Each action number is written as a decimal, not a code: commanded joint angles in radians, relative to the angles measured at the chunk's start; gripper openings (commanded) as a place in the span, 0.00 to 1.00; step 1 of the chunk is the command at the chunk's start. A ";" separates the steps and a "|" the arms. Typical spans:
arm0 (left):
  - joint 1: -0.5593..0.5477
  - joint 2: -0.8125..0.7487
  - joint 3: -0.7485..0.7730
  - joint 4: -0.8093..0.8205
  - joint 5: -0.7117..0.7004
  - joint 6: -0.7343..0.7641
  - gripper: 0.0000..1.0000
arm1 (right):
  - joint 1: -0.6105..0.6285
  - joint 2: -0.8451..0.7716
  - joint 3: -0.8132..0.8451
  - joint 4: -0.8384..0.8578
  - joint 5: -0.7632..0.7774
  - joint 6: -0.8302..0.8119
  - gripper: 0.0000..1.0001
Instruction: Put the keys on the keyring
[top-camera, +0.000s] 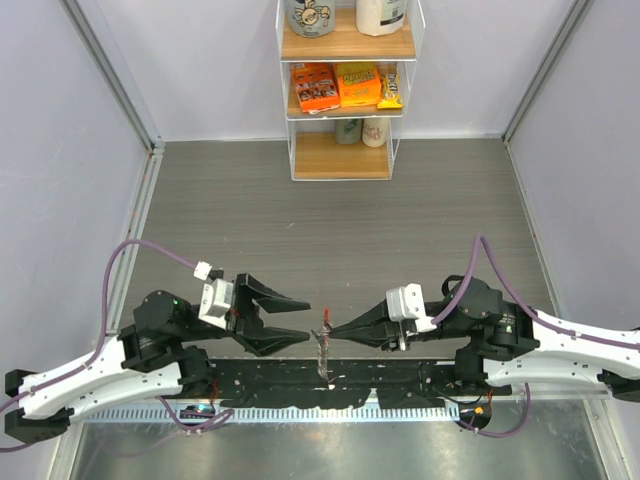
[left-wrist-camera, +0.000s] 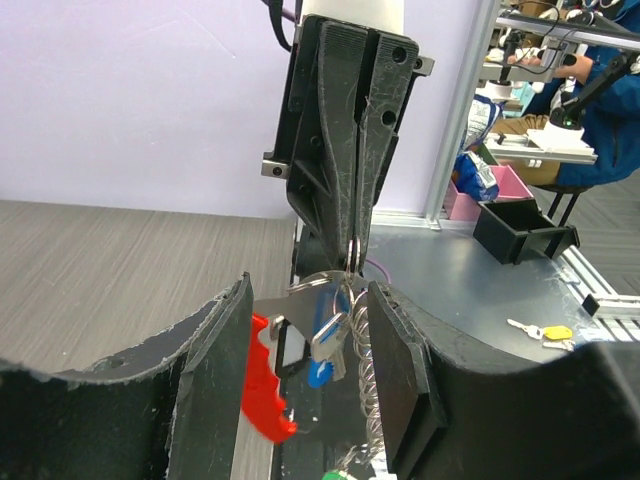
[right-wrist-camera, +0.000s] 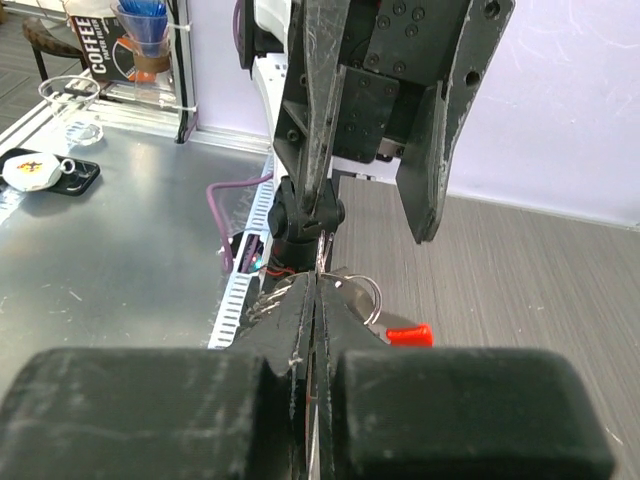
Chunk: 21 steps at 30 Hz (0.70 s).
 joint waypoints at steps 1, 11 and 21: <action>-0.005 0.027 0.021 0.085 0.008 -0.031 0.55 | 0.021 -0.003 0.013 0.137 0.048 -0.054 0.06; -0.005 0.042 0.018 0.125 0.035 -0.046 0.54 | 0.048 0.029 0.029 0.160 0.070 -0.094 0.05; -0.005 0.044 0.013 0.134 0.063 -0.054 0.46 | 0.055 0.045 0.033 0.190 0.087 -0.105 0.05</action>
